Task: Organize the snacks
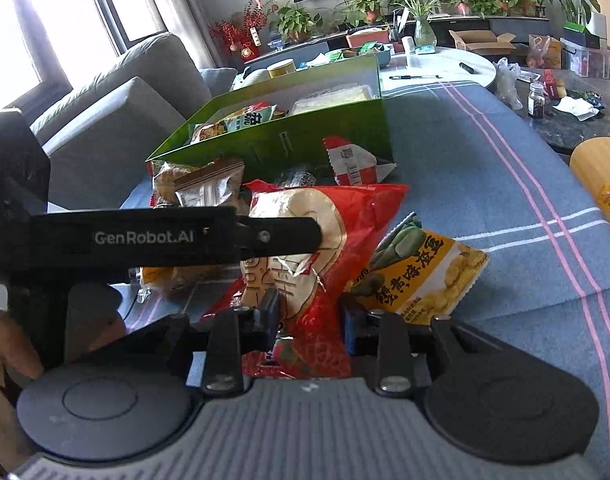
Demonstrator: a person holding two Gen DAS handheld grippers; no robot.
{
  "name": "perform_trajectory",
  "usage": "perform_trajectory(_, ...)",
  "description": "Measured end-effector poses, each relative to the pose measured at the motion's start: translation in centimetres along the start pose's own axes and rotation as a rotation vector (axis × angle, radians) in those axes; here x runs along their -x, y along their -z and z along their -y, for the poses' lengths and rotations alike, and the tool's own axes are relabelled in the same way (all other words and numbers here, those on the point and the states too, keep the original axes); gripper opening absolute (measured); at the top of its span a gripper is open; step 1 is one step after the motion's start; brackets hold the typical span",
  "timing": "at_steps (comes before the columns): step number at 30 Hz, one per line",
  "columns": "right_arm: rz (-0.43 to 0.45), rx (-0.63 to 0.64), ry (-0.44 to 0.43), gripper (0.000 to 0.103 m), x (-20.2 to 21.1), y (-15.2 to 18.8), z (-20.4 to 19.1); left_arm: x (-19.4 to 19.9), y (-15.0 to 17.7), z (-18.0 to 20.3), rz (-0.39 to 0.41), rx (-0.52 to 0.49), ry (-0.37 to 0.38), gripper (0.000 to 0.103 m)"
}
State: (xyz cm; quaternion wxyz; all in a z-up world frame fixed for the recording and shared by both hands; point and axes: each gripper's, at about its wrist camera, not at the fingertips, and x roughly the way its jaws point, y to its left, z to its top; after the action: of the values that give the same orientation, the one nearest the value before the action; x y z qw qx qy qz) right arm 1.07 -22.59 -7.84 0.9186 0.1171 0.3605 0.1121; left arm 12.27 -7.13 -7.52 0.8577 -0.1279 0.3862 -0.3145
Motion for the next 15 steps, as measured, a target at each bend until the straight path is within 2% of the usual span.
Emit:
perform_trajectory(7,0.015,0.001,0.006,0.103,0.2,0.3,-0.2,0.8,0.9,0.0,0.046,0.0,0.001,0.05)
perform_trajectory(15,0.028,0.014,0.016,0.103,0.7,-0.3,-1.0,1.9,0.5,0.6,0.072,-0.015,-0.003,0.04)
